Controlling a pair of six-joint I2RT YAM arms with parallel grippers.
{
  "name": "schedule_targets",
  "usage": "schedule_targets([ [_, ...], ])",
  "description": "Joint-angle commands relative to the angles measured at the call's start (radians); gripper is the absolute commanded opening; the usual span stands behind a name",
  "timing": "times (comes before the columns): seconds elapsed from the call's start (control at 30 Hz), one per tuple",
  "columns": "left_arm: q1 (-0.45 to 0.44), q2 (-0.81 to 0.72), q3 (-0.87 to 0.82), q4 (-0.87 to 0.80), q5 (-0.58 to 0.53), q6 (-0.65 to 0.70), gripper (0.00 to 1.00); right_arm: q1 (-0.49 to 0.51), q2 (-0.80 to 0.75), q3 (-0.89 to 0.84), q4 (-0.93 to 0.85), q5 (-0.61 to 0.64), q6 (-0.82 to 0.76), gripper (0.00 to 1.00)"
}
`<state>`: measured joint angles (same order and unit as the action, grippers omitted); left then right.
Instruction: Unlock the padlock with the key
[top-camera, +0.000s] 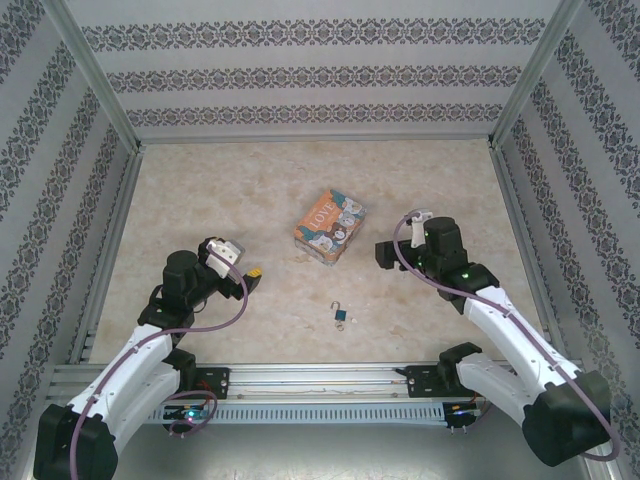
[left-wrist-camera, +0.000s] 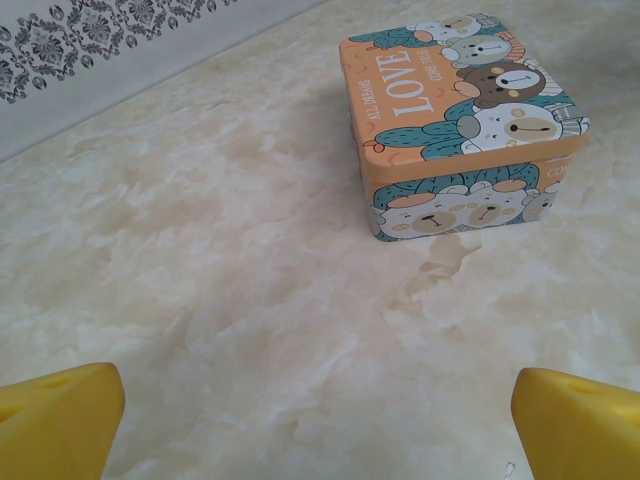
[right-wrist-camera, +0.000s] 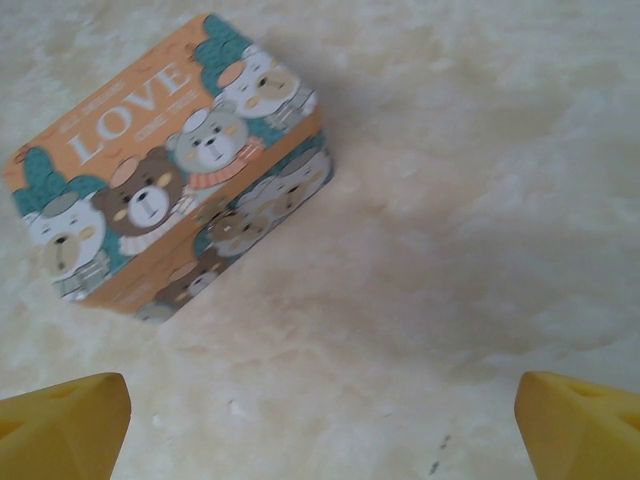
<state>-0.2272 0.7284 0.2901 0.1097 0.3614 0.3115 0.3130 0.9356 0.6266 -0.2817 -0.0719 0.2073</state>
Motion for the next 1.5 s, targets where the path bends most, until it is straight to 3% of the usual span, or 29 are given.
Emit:
schedule_targets([
  [0.0,0.002,-0.005,-0.008,0.018,-0.004,0.018,0.99,-0.039,-0.003,0.005,0.083,0.069,-0.06,0.98],
  [0.27,0.002,0.002,-0.008,0.018,-0.01,0.022,0.99,-0.13,0.015,-0.106,0.314,0.174,-0.124,0.99],
  [0.6,0.002,0.001,-0.008,0.008,-0.019,0.027,0.99,-0.213,0.13,-0.236,0.642,0.139,-0.246,0.98],
  [1.0,0.002,0.002,-0.009,0.005,-0.022,0.031,0.99,-0.276,0.371,-0.34,1.136,0.049,-0.237,0.98],
  [1.23,0.003,0.0,-0.009,0.004,-0.034,0.037,0.99,-0.298,0.61,-0.358,1.43,0.021,-0.198,0.98],
  [1.47,0.002,-0.009,-0.011,0.01,-0.086,0.038,0.99,-0.335,0.595,-0.257,1.24,0.049,-0.144,0.98],
])
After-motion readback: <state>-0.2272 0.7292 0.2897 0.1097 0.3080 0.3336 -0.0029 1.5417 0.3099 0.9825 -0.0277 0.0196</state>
